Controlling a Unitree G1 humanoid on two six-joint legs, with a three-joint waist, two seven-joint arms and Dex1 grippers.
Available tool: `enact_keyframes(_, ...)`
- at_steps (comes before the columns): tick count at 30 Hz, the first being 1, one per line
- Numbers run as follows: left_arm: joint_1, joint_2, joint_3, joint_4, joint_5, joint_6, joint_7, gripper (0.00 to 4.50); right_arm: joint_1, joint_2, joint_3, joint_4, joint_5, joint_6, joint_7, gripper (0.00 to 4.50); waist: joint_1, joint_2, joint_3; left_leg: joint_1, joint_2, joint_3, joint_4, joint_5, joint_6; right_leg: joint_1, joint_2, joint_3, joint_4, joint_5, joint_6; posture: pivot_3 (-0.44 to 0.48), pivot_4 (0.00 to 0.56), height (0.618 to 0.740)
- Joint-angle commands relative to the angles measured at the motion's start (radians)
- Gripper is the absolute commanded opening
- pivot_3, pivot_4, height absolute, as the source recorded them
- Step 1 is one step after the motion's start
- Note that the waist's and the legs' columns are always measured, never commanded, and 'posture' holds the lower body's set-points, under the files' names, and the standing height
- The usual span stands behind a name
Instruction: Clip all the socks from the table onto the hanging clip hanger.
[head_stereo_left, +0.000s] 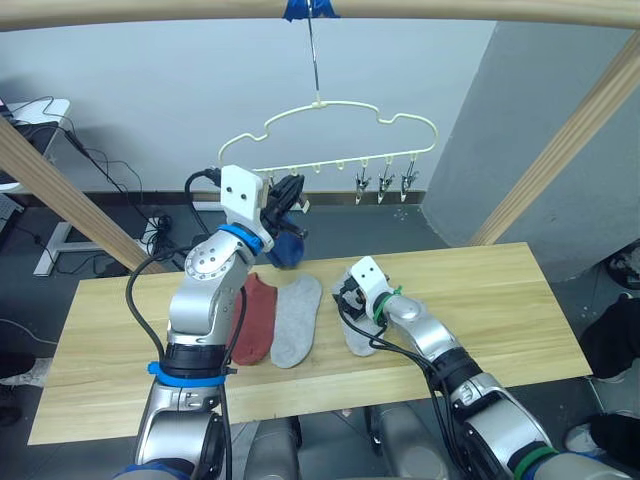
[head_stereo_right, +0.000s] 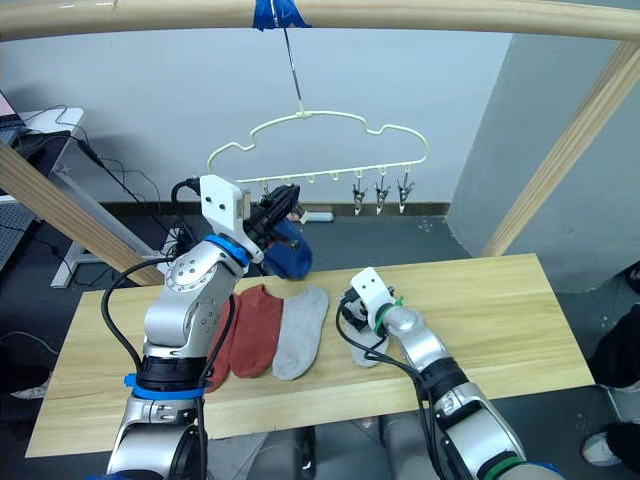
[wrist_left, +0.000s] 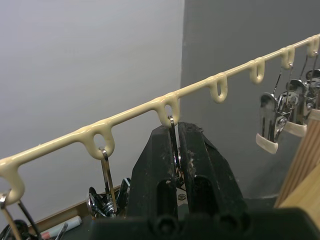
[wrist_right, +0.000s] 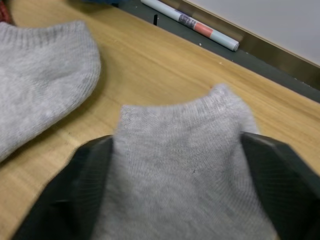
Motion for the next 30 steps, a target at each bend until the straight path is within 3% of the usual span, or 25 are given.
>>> enact_keyframes(1,-0.023,0.014,0.017,-0.058,-0.047,0.021,-0.030,0.00,0.001,0.012,-0.013,0.031,-0.014,-0.001,0.012,2.80,0.000,0.000,0.000,0.000,0.000,0.000,0.000,0.000,0.000,0.000,0.000,0.000,0.000,0.000,0.000,-0.180,0.258,0.740)
enact_keyframes(9,-0.033,0.041,0.040,-0.082,-0.136,0.100,-0.079,0.00,-0.009,0.025,-0.033,-0.032,-0.034,-0.076,0.012,0.03,0.000,0.000,0.000,0.000,0.000,0.000,0.000,0.000,0.000,0.000,0.000,0.000,0.000,0.000,0.000,-0.188,0.262,0.740)
enact_keyframes(18,-0.044,0.057,0.047,-0.082,-0.168,0.131,-0.091,0.00,0.015,0.068,-0.026,-0.270,-0.033,-0.294,-0.026,0.03,0.000,0.000,0.000,0.000,0.000,0.000,-0.001,0.000,0.000,-0.001,0.000,0.000,0.000,0.000,0.000,-0.197,0.264,0.740)
enact_keyframes(30,-0.033,0.054,0.039,-0.097,-0.170,0.138,-0.087,0.00,-0.020,0.138,-0.048,-0.241,-0.016,-0.421,-0.038,0.03,0.001,0.000,0.000,0.000,0.000,0.000,-0.001,0.000,0.000,-0.001,0.000,0.000,0.000,0.000,0.000,-0.190,0.259,0.740)
